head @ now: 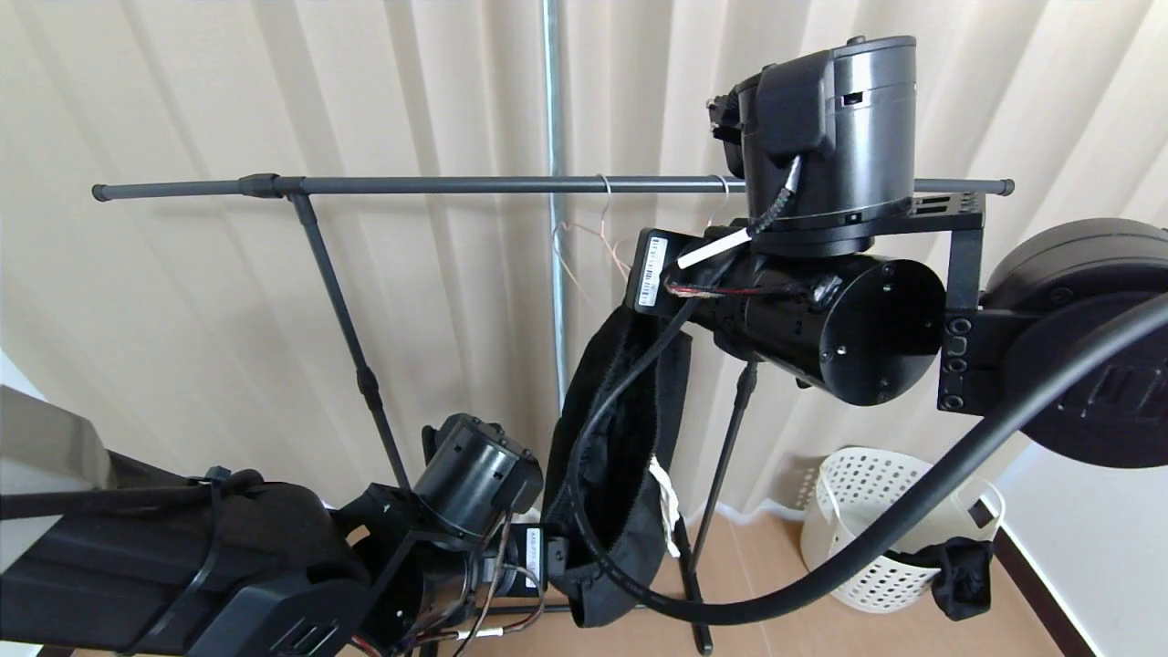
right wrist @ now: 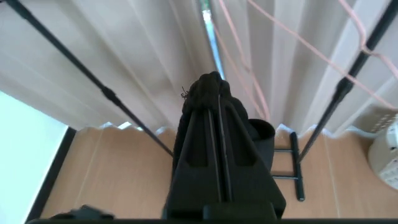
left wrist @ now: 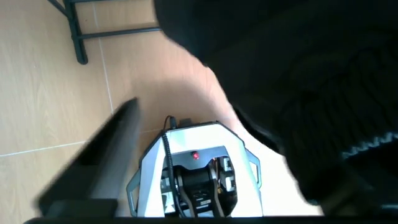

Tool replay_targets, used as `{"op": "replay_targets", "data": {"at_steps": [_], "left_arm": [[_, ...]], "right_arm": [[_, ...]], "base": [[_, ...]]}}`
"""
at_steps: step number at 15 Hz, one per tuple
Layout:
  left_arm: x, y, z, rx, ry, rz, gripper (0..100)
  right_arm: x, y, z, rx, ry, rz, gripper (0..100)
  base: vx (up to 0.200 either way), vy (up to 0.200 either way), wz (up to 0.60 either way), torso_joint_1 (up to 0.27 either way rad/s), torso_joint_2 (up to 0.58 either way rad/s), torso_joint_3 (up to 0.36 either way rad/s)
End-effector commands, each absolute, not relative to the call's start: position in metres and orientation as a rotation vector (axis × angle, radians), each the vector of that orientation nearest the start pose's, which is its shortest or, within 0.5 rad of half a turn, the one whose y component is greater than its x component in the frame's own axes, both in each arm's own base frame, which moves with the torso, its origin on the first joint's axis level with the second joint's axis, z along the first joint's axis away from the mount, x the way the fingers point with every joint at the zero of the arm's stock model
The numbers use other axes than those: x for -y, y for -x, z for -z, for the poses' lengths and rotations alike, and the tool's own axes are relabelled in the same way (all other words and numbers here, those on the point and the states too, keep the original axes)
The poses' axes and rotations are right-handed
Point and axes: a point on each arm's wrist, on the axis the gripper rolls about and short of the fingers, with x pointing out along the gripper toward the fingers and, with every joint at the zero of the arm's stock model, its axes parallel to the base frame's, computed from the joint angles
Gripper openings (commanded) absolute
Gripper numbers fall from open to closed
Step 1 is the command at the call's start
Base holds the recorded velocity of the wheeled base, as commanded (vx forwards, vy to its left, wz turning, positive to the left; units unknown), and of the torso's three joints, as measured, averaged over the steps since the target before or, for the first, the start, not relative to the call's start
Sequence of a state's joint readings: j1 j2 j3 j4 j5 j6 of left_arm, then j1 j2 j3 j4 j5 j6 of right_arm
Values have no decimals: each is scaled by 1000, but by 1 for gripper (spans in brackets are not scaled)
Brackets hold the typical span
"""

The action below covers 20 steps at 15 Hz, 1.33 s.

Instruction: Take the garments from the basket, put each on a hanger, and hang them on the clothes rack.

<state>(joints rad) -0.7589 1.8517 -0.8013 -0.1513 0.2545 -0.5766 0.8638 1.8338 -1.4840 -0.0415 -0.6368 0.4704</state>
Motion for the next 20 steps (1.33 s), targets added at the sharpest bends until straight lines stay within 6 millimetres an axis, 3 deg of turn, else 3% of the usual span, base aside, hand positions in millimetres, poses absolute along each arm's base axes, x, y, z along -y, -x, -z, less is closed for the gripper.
{"op": "replay_targets", "data": {"at_steps": [1,7,11,15,20], "left_arm": [[197,-216,-103,-865,106,226,0],[172,-222,-131,-776,155,198,0],[159,-220,-153,-708,198,200,0],[149,-220,-161,-679,210,187,0],[141,-218,-165,-666,185,179,0]], "right_arm": [[-251,-255,-271,-265,-232,-121,0],[-230,-257,-245,-296,-12,-98,0],[-216,-247,-219,-268,197,-134,0],[-196,-236,-205,-293,369,-201,0],[-184,-240,-191,-339,477,-182,0]], "base": [[0,0,0,0,0,0],[0,0,0,0,0,0],[0,0,0,0,0,0],[0,0,0,0,0,0],[0,0,0,0,0,0]]}}
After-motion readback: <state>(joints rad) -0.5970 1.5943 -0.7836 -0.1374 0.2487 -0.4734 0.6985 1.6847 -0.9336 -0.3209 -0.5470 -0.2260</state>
